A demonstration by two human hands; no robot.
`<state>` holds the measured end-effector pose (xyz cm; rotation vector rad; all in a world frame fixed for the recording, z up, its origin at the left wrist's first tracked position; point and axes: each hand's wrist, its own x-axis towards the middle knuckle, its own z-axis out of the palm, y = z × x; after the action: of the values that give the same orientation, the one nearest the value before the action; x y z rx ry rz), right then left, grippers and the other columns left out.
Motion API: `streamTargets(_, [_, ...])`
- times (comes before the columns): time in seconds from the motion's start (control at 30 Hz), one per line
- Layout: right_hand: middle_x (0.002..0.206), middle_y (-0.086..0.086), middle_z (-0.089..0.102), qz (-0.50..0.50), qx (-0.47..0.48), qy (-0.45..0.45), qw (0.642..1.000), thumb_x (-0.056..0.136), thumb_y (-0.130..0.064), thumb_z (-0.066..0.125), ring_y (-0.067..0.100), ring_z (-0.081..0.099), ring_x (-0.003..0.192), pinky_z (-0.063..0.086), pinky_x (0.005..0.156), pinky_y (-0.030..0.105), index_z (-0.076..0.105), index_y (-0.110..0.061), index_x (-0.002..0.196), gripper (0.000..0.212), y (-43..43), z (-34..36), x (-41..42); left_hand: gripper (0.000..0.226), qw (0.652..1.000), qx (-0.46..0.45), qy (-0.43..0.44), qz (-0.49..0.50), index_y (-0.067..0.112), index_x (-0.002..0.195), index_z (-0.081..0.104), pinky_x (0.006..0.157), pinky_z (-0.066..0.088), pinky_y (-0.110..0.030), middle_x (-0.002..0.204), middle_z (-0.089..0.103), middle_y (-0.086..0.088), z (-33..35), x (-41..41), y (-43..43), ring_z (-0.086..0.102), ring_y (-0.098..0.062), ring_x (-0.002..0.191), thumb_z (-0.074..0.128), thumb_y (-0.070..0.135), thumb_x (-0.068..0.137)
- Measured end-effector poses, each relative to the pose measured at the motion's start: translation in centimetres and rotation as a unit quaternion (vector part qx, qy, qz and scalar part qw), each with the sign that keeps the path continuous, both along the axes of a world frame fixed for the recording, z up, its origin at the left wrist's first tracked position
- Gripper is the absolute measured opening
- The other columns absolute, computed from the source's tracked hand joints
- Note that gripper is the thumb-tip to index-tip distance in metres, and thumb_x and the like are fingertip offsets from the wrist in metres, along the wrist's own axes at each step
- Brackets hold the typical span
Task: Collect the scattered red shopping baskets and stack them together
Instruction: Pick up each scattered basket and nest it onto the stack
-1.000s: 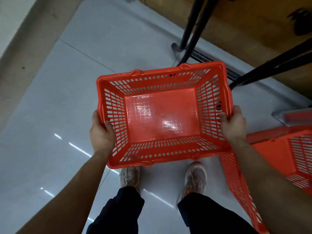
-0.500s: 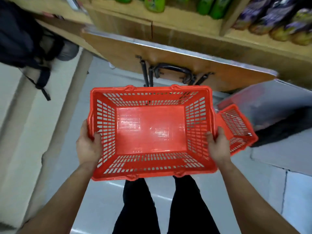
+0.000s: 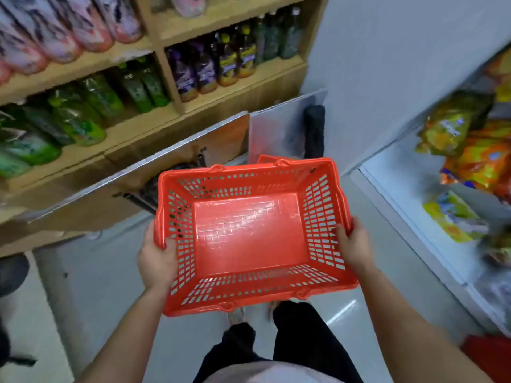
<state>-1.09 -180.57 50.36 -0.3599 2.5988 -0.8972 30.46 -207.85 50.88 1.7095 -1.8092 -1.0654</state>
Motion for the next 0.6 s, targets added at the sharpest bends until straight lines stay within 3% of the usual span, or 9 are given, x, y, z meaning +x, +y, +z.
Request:
streamTargets(0.1, [0.103, 0.015, 0.069, -0.1, -0.004, 0.016, 0.995, 0.098, -0.024, 0.054, 0.037, 0.065, 0.095, 0.045, 0.072, 0.035, 0.056, -0.01, 0.11, 0.019, 7.2, 1.9, 1.0, 0.053, 0.996, 0.013, 0.004, -0.094, 0.035, 0.139, 0.049, 0.089, 0.052, -0.041, 0.112, 0.073, -0.001, 1.4, -4.9, 1.7, 0.067, -0.027, 0.1, 0.059, 0.022, 0.089])
streamTargets(0.2, [0.105, 0.017, 0.07, -0.193, -0.003, 0.026, 0.981, 0.099, -0.026, 0.053, 0.039, 0.065, 0.096, 0.051, 0.077, 0.043, 0.056, -0.009, 0.113, 0.023, 15.0, 3.4, 2.4, 0.051, 0.979, 0.005, 0.03, -0.2, 0.036, 0.138, 0.049, 0.088, 0.05, -0.035, 0.109, 0.071, 0.008, 2.5, -9.8, 5.1, 0.066, -0.015, 0.098, 0.062, 0.018, 0.091])
streamTargets(0.3, [0.101, 0.018, 0.07, -0.282, 0.002, 0.051, 0.958, 0.098, -0.026, 0.056, 0.041, 0.065, 0.093, 0.048, 0.074, 0.042, 0.058, -0.007, 0.109, 0.022, 23.4, 4.6, 4.3, 0.049, 0.942, -0.001, 0.057, -0.33, 0.032, 0.135, 0.052, 0.088, 0.05, -0.034, 0.108, 0.07, 0.009, 3.0, -14.6, 10.0, 0.067, -0.014, 0.098, 0.06, 0.011, 0.092])
streamTargets(0.47, [0.105, 0.021, 0.07, -0.414, -0.006, 0.06, 0.908, 0.098, -0.025, 0.057, 0.041, 0.064, 0.098, 0.051, 0.08, 0.045, 0.058, -0.004, 0.112, 0.024, 37.0, 6.1, 8.4, 0.053, 0.879, 0.016, 0.07, -0.471, 0.012, 0.144, 0.048, 0.106, 0.045, -0.042, 0.129, 0.063, -0.01, 3.2, -22.4, 21.1, 0.061, -0.026, 0.116, 0.059, 0.001, 0.094])
streamTargets(0.6, [0.105, 0.016, 0.07, -0.509, -0.043, 0.058, 0.858, 0.098, -0.02, 0.057, 0.037, 0.065, 0.098, 0.044, 0.074, 0.031, 0.06, -0.003, 0.113, 0.023, 47.8, 6.5, 12.4, 0.052, 0.835, -0.022, 0.067, -0.546, 0.014, 0.144, 0.05, 0.101, 0.041, -0.025, 0.128, 0.063, -0.001, 3.8, -26.7, 32.7, 0.058, -0.014, 0.114, 0.063, 0.008, 0.094])
